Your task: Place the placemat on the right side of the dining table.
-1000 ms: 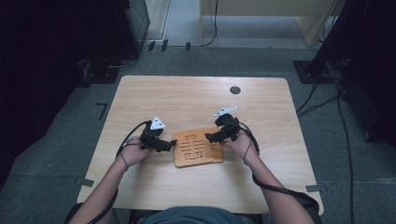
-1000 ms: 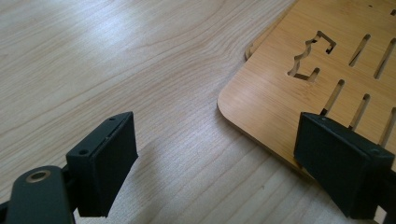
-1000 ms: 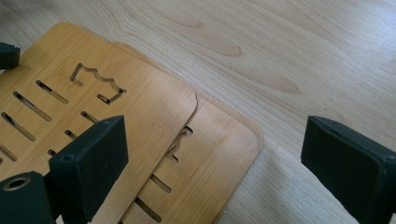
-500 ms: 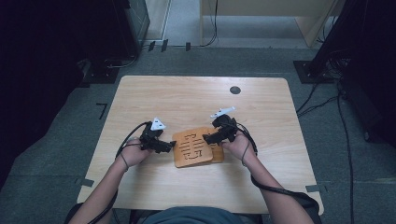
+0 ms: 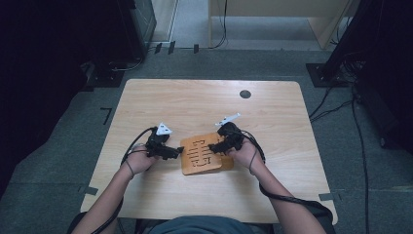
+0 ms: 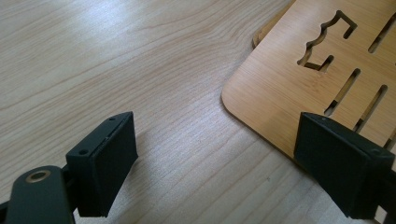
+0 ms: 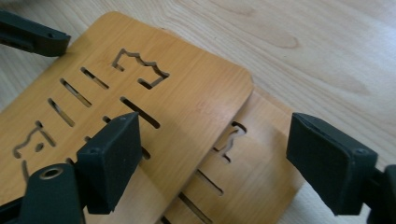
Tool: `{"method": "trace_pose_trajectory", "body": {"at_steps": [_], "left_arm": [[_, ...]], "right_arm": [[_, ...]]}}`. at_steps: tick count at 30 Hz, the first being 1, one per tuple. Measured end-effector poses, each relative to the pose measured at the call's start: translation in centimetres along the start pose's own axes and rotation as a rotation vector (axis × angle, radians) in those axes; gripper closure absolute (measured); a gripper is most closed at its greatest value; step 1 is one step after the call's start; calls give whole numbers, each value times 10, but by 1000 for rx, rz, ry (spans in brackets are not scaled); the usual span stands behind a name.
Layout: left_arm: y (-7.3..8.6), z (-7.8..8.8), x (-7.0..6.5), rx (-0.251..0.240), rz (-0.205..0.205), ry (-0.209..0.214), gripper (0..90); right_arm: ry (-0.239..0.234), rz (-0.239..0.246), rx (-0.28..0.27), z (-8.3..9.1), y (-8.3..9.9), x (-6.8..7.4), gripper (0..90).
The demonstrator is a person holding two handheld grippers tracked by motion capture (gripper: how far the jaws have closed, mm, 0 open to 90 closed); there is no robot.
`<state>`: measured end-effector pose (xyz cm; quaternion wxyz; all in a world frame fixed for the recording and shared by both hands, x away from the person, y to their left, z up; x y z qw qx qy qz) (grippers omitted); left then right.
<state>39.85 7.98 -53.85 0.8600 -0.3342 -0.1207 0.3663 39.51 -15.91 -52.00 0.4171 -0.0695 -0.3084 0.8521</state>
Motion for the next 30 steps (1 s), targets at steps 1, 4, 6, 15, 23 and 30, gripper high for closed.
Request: {"method": "trace_pose_trajectory", "body": {"at_steps": [1, 4, 6, 15, 23, 30], "left_arm": [[0, 0, 0, 4, 10, 2, 123], [0, -1, 1, 4, 25, 11, 120], [1, -1, 1, -1, 24, 14, 117], [1, -2, 1, -5, 25, 10, 110], [1, -2, 1, -6, 22, 12, 107], [1, -2, 1, -9, 25, 12, 102]], "right_arm": [[-6, -1, 0, 0, 0, 0, 198], [-25, -25, 6, -2, 0, 2, 213], [-46, -36, 14, -3, 0, 2, 218], [-91, -51, 14, -6, -1, 9, 239], [-112, -56, 16, -6, -2, 10, 246], [-130, -70, 24, -1, -5, 11, 248]]}}
Point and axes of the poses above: each handheld gripper's, and its own axes: z roughly backward along the jaws, y roughly out of its underside, x roughly to its left, the point moved 4 cm from there along -z, roughly forward along the jaws, and after that the axes turned 1 degree about x, right-handed, at the moved point
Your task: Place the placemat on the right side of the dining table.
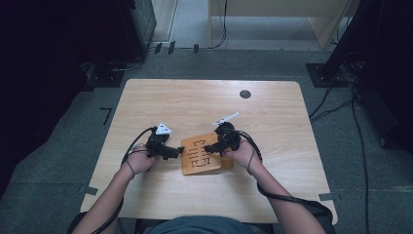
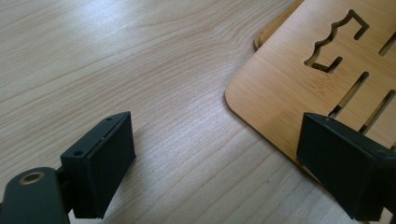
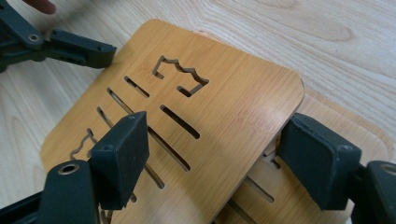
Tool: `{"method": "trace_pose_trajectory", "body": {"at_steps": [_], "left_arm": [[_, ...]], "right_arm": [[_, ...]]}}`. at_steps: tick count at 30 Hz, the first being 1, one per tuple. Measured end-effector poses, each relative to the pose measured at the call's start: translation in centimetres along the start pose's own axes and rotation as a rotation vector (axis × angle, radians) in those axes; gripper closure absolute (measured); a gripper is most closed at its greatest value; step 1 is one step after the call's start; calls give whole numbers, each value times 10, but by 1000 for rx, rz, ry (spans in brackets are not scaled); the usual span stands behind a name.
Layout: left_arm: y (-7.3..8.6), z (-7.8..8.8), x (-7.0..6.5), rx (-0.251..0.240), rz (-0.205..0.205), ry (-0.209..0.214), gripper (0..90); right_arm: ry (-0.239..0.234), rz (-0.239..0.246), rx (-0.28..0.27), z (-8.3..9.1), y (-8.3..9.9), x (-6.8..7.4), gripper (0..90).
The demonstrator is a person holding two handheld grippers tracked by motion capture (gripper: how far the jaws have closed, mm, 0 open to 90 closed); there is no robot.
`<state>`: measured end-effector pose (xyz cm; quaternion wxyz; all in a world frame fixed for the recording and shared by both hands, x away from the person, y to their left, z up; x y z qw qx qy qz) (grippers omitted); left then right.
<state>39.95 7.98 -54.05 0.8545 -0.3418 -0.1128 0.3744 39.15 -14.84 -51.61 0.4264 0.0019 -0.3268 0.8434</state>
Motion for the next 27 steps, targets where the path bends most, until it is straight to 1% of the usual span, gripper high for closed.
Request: {"method": "trace_pose_trajectory", "body": {"at_steps": [9, 12, 14, 17, 19, 21, 22, 23, 24, 27], "left_arm": [[0, -1, -2, -4, 3, 5, 100], [-1, -2, -4, -7, 2, 10, 100], [-2, -2, -7, -7, -7, 15, 100], [-2, -3, -11, -5, -22, 23, 100], [-2, -4, -13, -7, -28, 27, 100], [-3, -5, -15, -7, -37, 26, 100], [-3, -5, -16, -8, -37, 27, 100], [-3, -6, -17, -11, -42, 27, 100], [-3, -6, -18, -11, -49, 26, 100], [-3, -7, -19, -17, -51, 29, 100]], "right_arm": [[-71, -54, -44, 21, -11, 7, 283], [-111, -108, -54, 30, -15, 9, 304], [-137, -144, -56, 35, -18, 9, 323], [-167, -180, -60, 43, -21, 10, 353], [-183, -195, -64, 47, -22, 10, 374], [-217, -219, -60, 50, -23, 13, 396], [-234, -227, -52, 50, -23, 15, 401], [-250, -230, -33, 46, -22, 17, 411], [-250, -230, -33, 46, -22, 17, 411], [-237, -224, -1, 35, -18, 19, 412]]}}
Point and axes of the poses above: each handheld gripper's, and its own axes: z roughly backward along the jaws, y roughly out of its underside, x roughly to its left, the point moved 4 cm from there along -z, roughly forward along the jaws, and after that the axes turned 1 degree about x, right-handed, at the moved point
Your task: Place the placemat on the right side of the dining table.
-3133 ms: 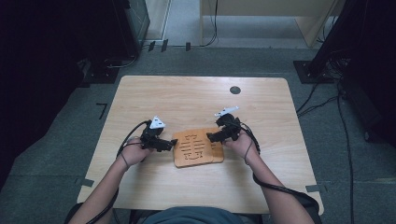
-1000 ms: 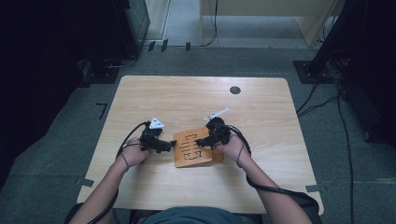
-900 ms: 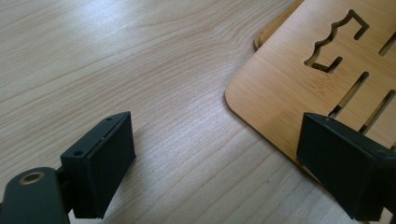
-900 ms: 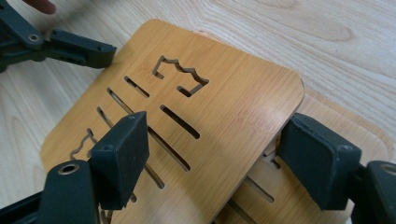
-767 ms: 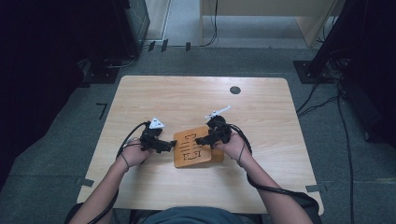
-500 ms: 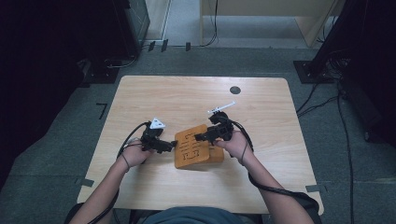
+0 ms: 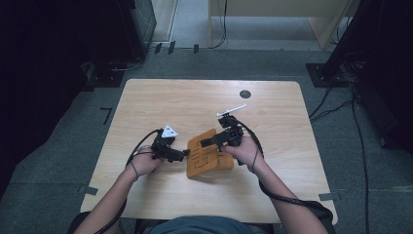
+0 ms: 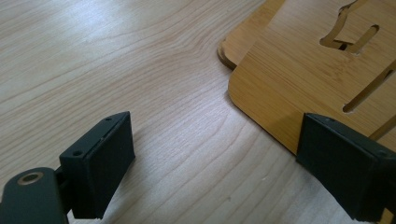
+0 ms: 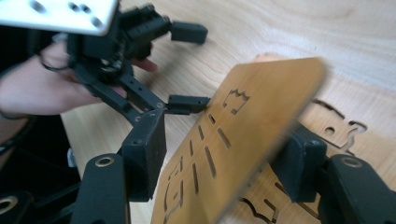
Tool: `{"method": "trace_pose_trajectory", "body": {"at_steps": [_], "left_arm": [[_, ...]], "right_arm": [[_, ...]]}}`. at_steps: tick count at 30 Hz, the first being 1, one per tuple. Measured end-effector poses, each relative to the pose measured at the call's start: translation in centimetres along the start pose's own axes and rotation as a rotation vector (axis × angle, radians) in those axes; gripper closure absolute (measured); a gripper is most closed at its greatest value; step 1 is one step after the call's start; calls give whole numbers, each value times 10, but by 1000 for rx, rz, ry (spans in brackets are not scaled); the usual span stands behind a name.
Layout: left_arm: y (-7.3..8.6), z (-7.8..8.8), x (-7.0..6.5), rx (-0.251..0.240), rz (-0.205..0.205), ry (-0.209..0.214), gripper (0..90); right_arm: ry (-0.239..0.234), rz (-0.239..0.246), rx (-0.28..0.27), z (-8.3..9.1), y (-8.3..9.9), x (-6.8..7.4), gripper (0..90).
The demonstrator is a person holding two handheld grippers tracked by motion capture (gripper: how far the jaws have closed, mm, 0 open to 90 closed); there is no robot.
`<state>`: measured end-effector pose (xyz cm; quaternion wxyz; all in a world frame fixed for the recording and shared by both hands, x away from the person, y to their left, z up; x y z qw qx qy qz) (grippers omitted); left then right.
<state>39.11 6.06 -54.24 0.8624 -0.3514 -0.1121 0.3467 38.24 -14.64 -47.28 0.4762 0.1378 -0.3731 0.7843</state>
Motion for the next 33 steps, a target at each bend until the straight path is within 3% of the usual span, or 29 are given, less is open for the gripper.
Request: {"method": "trace_pose_trajectory", "body": {"at_steps": [4, 7, 11, 16, 20, 23, 26, 29, 33], "left_arm": [[1, 0, 1, -16, -14, 11, 100], [2, -1, 1, -29, -16, 17, 97], [3, -1, 2, -33, -22, 18, 96], [3, -1, 2, -35, -30, 17, 96], [3, -1, 3, -37, -50, 11, 96], [3, -1, 3, -36, -50, 11, 96], [3, -1, 4, -36, -46, 13, 97], [3, -2, 5, -41, -39, 10, 97], [3, 0, 8, -48, -16, 29, 96]], "right_arm": [[10, -25, 26, -10, 3, -8, 390], [14, -8, 39, -14, 6, -10, 324], [-14, -29, 47, -16, 6, -11, 286], [5, -54, 36, -12, 5, -16, 508], [28, -56, 56, -12, 6, -20, 617], [23, -96, 72, -13, 7, -21, 679], [-21, -161, 67, -11, 5, -23, 744], [-96, -225, 63, -8, 3, -24, 814], [-147, -279, 70, -7, 5, -27, 838]]}}
Point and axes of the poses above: each handheld gripper's, and its own axes: z roughly backward along the jaws, y roughly out of its underside, x roughly to its left, the point moved 4 cm from there along -z, roughly forward along the jaws, and after that the axes turned 1 degree about x, right-handed, at the moved point
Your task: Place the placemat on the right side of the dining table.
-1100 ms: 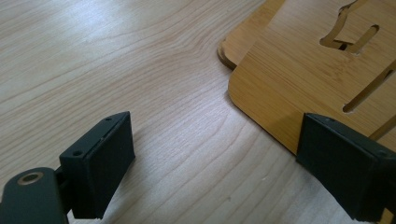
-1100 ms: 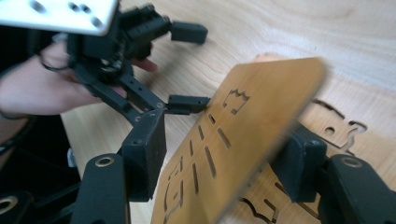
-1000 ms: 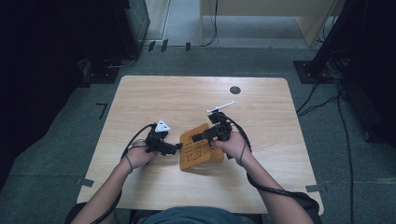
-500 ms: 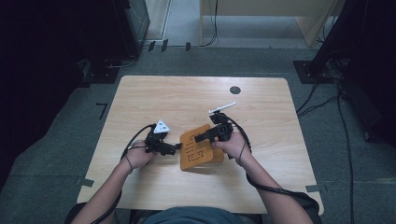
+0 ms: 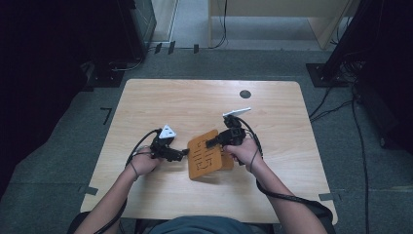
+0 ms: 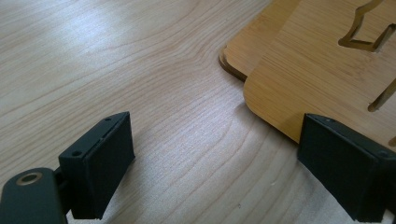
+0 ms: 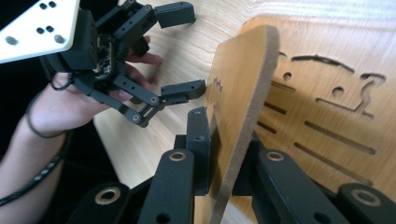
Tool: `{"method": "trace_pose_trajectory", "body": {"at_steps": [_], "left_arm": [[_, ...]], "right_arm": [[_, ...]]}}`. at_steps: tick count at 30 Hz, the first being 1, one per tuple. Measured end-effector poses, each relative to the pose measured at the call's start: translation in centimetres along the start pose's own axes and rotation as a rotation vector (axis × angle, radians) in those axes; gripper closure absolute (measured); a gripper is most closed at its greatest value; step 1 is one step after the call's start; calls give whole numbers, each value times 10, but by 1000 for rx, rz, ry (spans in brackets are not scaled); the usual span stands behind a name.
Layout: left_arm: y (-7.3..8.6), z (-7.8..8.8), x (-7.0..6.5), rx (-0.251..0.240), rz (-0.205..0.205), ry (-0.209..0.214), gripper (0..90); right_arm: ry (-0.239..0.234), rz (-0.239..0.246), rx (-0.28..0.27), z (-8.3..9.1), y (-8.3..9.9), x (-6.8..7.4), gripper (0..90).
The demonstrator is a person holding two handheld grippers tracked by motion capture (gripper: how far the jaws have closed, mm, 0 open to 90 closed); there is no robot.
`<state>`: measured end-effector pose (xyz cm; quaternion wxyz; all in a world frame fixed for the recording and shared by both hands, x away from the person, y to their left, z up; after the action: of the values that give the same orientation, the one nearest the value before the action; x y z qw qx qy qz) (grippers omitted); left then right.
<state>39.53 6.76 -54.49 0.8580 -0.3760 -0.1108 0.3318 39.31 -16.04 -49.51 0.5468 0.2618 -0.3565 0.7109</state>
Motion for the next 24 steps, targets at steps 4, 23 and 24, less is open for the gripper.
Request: {"method": "trace_pose_trajectory", "body": {"at_steps": [4, 23, 24], "left_arm": [[0, 1, 3, -11, 32, 4, 96], [1, 0, 1, 3, -1, -23, 97], [1, 0, 1, 3, -1, -23, 97]], "right_arm": [[-38, -44, -2, 5, -1, -3, 865], [11, 26, -158, 46, -12, 4, 878], [26, 31, -167, 48, -13, 3, 878]]}}
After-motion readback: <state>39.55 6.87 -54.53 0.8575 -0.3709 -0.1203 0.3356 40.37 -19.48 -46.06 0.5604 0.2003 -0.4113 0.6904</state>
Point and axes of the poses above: each handheld gripper's, and its own axes: z roughly backward along the jaws, y roughly out of its underside, x roughly to its left, the point moved 4 cm from there along -z, roughly forward along the jaws, and after that the axes turned 1 degree about x, right-handed, at the moved point
